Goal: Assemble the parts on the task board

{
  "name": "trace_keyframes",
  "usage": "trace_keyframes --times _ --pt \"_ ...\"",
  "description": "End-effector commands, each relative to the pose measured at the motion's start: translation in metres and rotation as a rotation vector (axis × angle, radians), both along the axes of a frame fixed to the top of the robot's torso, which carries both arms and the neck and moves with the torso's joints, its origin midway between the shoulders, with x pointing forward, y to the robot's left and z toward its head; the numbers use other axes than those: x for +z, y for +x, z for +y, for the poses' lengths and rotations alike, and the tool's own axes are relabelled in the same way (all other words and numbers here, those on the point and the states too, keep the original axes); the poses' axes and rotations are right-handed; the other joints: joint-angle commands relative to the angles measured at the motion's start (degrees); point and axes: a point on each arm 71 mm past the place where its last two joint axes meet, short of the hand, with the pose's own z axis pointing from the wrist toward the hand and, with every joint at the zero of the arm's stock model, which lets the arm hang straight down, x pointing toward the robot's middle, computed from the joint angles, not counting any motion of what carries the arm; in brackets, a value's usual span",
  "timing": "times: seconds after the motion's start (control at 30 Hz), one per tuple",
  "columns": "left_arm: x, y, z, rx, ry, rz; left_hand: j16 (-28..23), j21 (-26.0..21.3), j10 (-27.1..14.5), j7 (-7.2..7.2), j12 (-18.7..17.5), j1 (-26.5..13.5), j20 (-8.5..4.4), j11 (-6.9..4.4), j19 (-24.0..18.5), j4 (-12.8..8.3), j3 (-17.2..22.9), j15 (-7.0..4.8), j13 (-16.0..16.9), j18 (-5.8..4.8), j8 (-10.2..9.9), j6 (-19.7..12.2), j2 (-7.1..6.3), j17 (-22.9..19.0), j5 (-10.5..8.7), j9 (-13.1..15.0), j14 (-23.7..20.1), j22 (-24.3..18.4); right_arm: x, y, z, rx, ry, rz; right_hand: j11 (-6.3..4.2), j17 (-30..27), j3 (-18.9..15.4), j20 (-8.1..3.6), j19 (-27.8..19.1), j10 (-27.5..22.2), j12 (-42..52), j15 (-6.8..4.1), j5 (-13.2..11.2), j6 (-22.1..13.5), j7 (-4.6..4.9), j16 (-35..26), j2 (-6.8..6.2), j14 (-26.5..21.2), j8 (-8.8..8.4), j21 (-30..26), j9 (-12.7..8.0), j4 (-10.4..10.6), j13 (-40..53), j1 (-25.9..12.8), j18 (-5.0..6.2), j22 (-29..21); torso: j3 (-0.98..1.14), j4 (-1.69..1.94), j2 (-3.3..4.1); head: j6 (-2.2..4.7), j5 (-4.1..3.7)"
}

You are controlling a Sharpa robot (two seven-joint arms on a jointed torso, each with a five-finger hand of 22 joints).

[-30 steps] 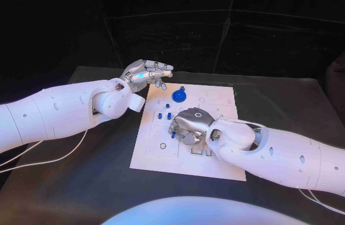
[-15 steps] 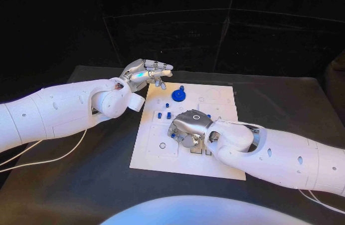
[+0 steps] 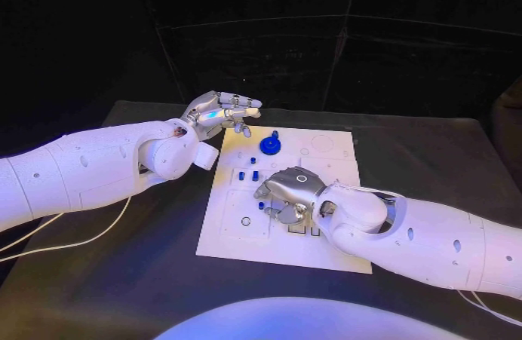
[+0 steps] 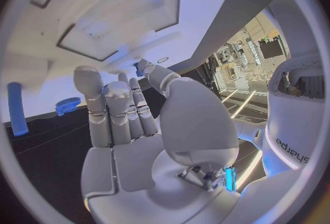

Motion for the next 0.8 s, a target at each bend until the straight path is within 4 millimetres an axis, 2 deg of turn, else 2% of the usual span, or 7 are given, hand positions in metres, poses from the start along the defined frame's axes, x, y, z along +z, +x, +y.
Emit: trace_keyframes --times 0.03,0.23,0.37,0.47,0.67,0.8 --pt "0.001 0.0 -0.001 -0.015 -0.007 0.005 -0.17 -0.32 -0.24 -0.07 0.08 0.19 0.19 0.03 -0.07 -0.01 -0.23 -0.01 -0.04 0.71 -0.23 -0.26 0.13 -0.08 -0.2 -0.05 -0.48 -0.08 0.009 -0.002 -0.004 -0.014 0.093 -0.035 -0.06 0.14 -0.51 -0.07 0.44 0.04 0.83 -0.02 0.63 0.7 -0.13 0.17 -0.06 0.33 0.31 0.08 0.17 0.03 0.11 0.64 0.79 0.47 0.0 -0.05 -0.02 0.1 -0.16" --pt "0.0 0.0 0.0 -0.015 -0.006 0.006 -0.17 -0.35 -0.28 -0.06 0.08 0.17 0.2 0.04 -0.08 0.0 -0.28 0.01 -0.04 0.71 -0.24 -0.29 0.13 -0.1 -0.21 -0.05 -0.51 -0.1 0.021 -0.007 -0.029 -0.046 0.168 -0.023 -0.7 1.42 -0.65 -0.48 2.16 2.05 3.06 -0.52 1.33 2.52 -0.68 1.34 0.2 1.28 0.75 1.44 0.35 0.41 0.18 0.94 0.36 2.88 -0.05 -0.05 -0.1 0.49 -0.7" --pt "0.0 0.0 0.001 -0.014 -0.005 0.007 -0.17 -0.35 -0.28 -0.06 0.08 0.17 0.2 0.04 -0.08 0.0 -0.28 0.01 -0.04 0.71 -0.24 -0.29 0.13 -0.1 -0.21 -0.05 -0.51 -0.1 0.037 0.0 -0.048 -0.097 0.192 -0.004 -1.01 1.85 -0.76 -0.68 2.77 2.81 3.67 -0.75 1.64 3.32 -1.02 1.73 0.02 1.52 0.92 2.01 0.4 0.67 0.05 0.74 0.18 3.84 -0.05 -0.08 -0.18 0.82 -1.2" --pt "0.0 0.0 0.001 -0.014 -0.006 0.007 -0.17 -0.35 -0.28 -0.06 0.08 0.17 0.2 0.04 -0.08 0.0 -0.28 0.01 -0.04 0.71 -0.24 -0.29 0.13 -0.1 -0.21 -0.05 -0.51 -0.1 0.048 0.008 -0.061 -0.135 0.177 0.012 -1.25 1.95 -1.49 -0.76 3.04 2.94 3.86 -0.9 2.23 3.16 -1.47 1.87 -0.71 1.65 0.66 2.2 0.28 1.04 -0.08 0.03 0.12 4.16 -0.06 -0.02 -0.16 1.11 -1.58" --pt "0.0 0.001 0.001 -0.015 -0.006 0.007 -0.17 -0.35 -0.28 -0.06 0.08 0.17 0.2 0.04 -0.08 0.0 -0.28 0.01 -0.04 0.71 -0.24 -0.29 0.13 -0.1 -0.21 -0.05 -0.51 -0.1 0.069 0.031 -0.093 -0.222 0.073 0.016 -1.72 0.81 -5.55 -0.98 3.0 0.42 3.4 -1.21 3.11 1.79 -2.24 1.09 -2.35 1.5 0.02 1.55 0.04 1.86 -0.19 -0.93 0.18 3.35 -0.07 -0.1 -0.27 1.74 -2.16" --pt "0.0 0.001 -0.001 -0.019 -0.007 0.007 -0.18 -0.38 -0.31 -0.06 0.1 0.2 0.21 0.04 -0.1 -0.02 -0.3 0.02 -0.04 0.71 -0.24 -0.3 0.14 -0.12 -0.21 -0.05 -0.54 -0.12 0.072 0.04 -0.108 -0.261 0.014 0.009 -1.95 -0.1 -8.22 -1.02 3.0 -0.66 3.71 -1.32 3.08 1.37 -2.89 0.42 -2.22 1.46 0.1 1.06 0.08 2.14 -0.09 -0.27 0.21 2.79 -0.08 0.01 -0.22 2.13 -2.51"
